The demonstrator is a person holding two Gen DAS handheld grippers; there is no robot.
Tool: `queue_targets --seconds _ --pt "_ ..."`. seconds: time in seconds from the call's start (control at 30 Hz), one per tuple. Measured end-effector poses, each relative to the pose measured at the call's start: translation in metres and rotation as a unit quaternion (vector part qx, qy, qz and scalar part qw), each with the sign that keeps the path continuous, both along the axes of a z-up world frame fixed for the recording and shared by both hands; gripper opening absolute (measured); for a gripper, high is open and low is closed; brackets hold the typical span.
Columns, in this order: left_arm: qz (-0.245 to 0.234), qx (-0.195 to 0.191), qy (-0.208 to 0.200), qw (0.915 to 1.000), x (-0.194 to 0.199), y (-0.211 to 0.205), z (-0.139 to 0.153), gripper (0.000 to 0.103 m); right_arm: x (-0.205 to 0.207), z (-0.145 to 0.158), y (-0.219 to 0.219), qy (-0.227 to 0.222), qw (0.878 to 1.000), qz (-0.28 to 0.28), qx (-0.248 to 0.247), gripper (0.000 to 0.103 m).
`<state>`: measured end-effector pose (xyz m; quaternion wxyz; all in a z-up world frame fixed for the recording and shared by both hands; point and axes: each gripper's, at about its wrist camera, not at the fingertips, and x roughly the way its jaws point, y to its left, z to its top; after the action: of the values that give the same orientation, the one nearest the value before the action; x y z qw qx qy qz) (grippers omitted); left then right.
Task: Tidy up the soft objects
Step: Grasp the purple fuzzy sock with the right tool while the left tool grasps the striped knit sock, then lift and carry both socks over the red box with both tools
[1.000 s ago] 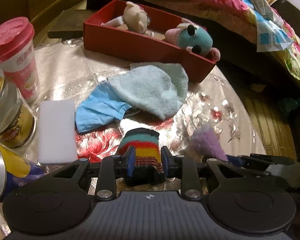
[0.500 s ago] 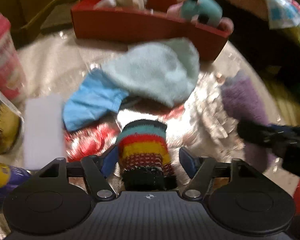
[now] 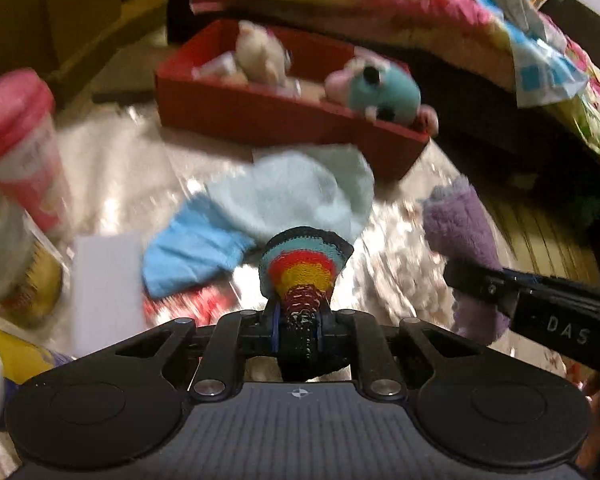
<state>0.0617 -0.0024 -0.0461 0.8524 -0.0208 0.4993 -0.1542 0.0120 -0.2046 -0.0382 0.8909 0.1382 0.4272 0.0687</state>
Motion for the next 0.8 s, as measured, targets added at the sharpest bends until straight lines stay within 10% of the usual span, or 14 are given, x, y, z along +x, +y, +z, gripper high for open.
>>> queue_targets --seconds 0.8 --pt "0.03 0.023 -0.134 0.9903 0.024 0.003 0.068 0.013 0.029 0.059 0.021 -0.122 0.992 -0.015 0.0 0.0"
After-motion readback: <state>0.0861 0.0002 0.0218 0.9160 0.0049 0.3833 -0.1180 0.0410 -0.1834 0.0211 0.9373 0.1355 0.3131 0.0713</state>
